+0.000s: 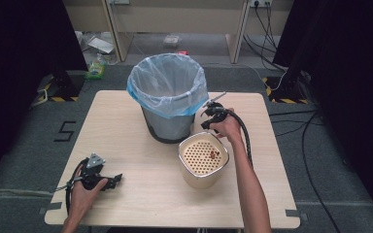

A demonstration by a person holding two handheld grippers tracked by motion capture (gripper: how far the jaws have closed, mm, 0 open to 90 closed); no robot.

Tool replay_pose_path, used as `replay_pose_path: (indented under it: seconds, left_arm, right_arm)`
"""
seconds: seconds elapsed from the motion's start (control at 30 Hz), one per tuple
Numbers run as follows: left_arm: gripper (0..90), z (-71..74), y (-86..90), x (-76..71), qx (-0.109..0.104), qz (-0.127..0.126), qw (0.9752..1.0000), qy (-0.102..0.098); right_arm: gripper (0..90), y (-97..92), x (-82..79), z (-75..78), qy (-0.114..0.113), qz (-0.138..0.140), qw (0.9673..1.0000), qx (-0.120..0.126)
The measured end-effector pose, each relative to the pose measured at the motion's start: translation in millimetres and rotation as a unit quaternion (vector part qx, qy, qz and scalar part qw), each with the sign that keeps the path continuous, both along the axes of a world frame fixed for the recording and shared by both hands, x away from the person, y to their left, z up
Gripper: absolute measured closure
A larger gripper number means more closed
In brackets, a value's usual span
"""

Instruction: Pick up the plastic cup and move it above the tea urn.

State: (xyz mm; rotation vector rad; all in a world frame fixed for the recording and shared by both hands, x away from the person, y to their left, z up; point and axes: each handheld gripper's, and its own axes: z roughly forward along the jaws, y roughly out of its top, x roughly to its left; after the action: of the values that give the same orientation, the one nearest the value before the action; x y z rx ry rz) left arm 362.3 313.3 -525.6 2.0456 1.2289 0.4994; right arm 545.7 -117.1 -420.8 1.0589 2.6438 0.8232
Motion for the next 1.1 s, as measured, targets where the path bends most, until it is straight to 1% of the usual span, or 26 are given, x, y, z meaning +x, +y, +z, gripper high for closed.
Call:
replay_pose_path:
  seconds: [0.03, 0.17, 0.2, 0.27, 0.3, 0.37, 0.4, 0.47, 0.5, 0.53, 0.57, 0.67, 0.7, 0.77, 0.8, 0.83, 0.87, 0.9, 0.93, 0.97, 1.0, 1.03, 1.07, 1.1]
  left_arm:
    - [0.0, 0.0, 0.0, 0.0, 0.0, 0.0, 1.0, 0.0]
    - [0.0, 0.0, 0.0, 0.0, 0.0, 0.0, 1.0, 0.0]
    - [0.0, 0.0, 0.0, 0.0, 0.0, 0.0, 1.0, 0.0]
    - [0.0, 0.0, 0.0, 0.0, 0.0, 0.0, 1.0, 0.0]
    - [0.0, 0.0, 0.0, 0.0, 0.0, 0.0, 1.0, 0.0]
    - [0.0, 0.0, 0.0, 0.0, 0.0, 0.0, 1.0, 0.0]
    - [0.0, 0.0, 0.0, 0.0, 0.0, 0.0, 1.0, 0.0]
    - [0.0, 0.0, 0.0, 0.0, 0.0, 0.0, 1.0, 0.0]
    - [0.0, 0.0, 0.0, 0.0, 0.0, 0.0, 1.0, 0.0]
    - [0.0, 0.0, 0.0, 0.0, 0.0, 0.0, 1.0, 0.0]
    - [0.0, 0.0, 0.0, 0.0, 0.0, 0.0, 1.0, 0.0]
    - [0.0, 0.0, 0.0, 0.0, 0.0, 0.0, 1.0, 0.0]
    - [0.0, 0.0, 0.0, 0.0, 0.0, 0.0, 1.0, 0.0]
    - [0.0, 0.0, 0.0, 0.0, 0.0, 0.0, 1.0, 0.0]
    - [0.0, 0.0, 0.0, 0.0, 0.0, 0.0, 1.0, 0.0]
    - [0.0, 0.0, 0.0, 0.0, 0.0, 0.0, 1.0, 0.0]
    - [0.0, 0.0, 0.0, 0.0, 0.0, 0.0, 1.0, 0.0]
    - [0.0, 0.0, 0.0, 0.0, 0.0, 0.0, 1.0, 0.0]
    - [0.0, 0.0, 0.0, 0.0, 0.0, 0.0, 1.0, 0.0]
    - [0.0, 0.0, 0.0, 0.0, 0.0, 0.0, 1.0, 0.0]
    - [0.0, 0.0, 0.0, 0.0, 0.0, 0.0, 1.0, 0.0]
    - [0.0, 0.0, 0.0, 0.0, 0.0, 0.0, 1.0, 0.0]
    - [0.0, 0.0, 0.0, 0.0, 0.0, 0.0, 1.0, 0.0]
    - [0.0, 0.0, 0.0, 0.0, 0.0, 0.0, 1.0, 0.0]
  right_arm:
    - [83.9, -0.1, 1.1, -0.8, -0.004, 0.004, 1.0, -0.003]
    - [84.8, 0.0, -1.4, -0.8, -0.007, 0.006, 1.0, -0.003]
    - [85.3, -0.7, -2.3, 0.1, -0.009, 0.011, 0.9999, -0.005]
    - [86.2, -4.4, -4.4, 2.4, -0.022, 0.017, 0.9996, -0.003]
    - [86.7, -6.9, -6.3, 4.2, -0.025, 0.012, 0.9996, -0.001]
    - [87.4, -13.8, -8.8, 8.5, -0.038, 0.008, 0.9993, -0.001]
    - [87.4, -13.8, -8.8, 8.5, -0.038, 0.008, 0.9993, -0.001]
    - [87.5, -22.6, -11.3, 13.3, -0.054, -0.007, 0.9984, -0.012]
    - [87.5, -25.6, -12.2, 14.9, -0.056, -0.01, 0.9983, -0.014]
    - [87.5, -33.5, -15.1, 21.1, -0.078, -0.017, 0.9967, -0.014]
    - [87.5, -33.5, -15.1, 21.1, -0.078, -0.017, 0.9967, -0.014]
    - [87.5, -41.8, -19.4, 30.9, -0.1, -0.029, 0.9943, -0.02]
    - [87.5, -47.5, -23.1, 38.8, -0.121, -0.036, 0.9918, -0.02]
    - [87.5, -51.2, -26.5, 43.9, -0.136, -0.042, 0.9897, -0.022]
    - [87.5, -51.2, -26.5, 43.9, -0.136, -0.042, 0.9897, -0.022]
    - [87.5, -53.1, -29.3, 46.9, -0.144, -0.046, 0.9883, -0.025]
    - [87.5, -56.0, -33.4, 51.6, -0.156, -0.051, 0.9862, -0.025]
    - [87.5, -57.4, -34.6, 53.3, -0.162, -0.051, 0.9851, -0.026]
    - [87.5, -57.4, -34.6, 53.3, -0.162, -0.051, 0.9851, -0.026]
    - [87.5, -60.3, -39.0, 58.1, -0.176, -0.058, 0.9824, -0.025]
    - [87.5, -60.3, -39.0, 58.1, -0.176, -0.058, 0.9824, -0.025]
    - [87.5, -61.7, -40.8, 60.4, -0.185, -0.06, 0.9806, -0.026]
    - [87.5, -63.6, -44.8, 63.3, -0.197, -0.063, 0.9783, -0.018]
    - [87.4, -64.5, -47.3, 64.7, -0.201, -0.065, 0.9773, -0.015]
